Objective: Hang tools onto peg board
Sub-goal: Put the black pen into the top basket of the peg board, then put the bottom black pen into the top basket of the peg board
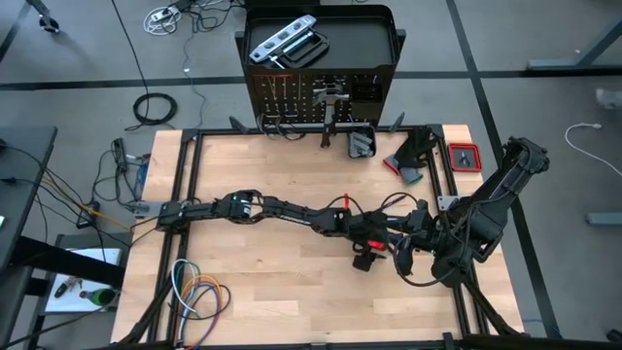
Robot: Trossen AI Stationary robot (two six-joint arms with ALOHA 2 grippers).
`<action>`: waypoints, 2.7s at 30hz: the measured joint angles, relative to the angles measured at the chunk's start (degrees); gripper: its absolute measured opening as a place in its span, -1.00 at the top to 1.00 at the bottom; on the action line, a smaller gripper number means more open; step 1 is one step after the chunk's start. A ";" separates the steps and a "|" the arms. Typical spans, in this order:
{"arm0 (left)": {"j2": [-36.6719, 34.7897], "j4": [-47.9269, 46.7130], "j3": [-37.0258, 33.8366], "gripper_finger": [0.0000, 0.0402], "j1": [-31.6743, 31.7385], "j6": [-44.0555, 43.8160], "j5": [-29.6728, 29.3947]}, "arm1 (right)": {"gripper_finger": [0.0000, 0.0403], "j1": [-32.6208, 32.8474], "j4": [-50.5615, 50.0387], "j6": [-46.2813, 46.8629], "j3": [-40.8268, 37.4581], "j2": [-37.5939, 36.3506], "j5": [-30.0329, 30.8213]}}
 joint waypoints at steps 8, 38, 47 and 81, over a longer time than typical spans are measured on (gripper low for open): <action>-0.29 -4.40 -0.24 0.03 1.53 -6.81 4.88 | 0.43 0.00 1.25 -0.55 0.00 0.00 0.01; -2.66 -37.10 11.66 0.95 3.04 -3.84 -4.45 | 0.43 0.00 5.46 -7.62 -0.02 -0.02 0.02; -3.34 -52.95 12.18 0.96 3.67 -1.06 -3.99 | 0.43 0.24 7.28 -10.90 0.00 -0.04 -3.03; -51.59 -1.29 -48.80 1.00 0.93 -4.53 -6.63 | 0.62 9.69 9.76 -19.33 0.00 3.53 14.42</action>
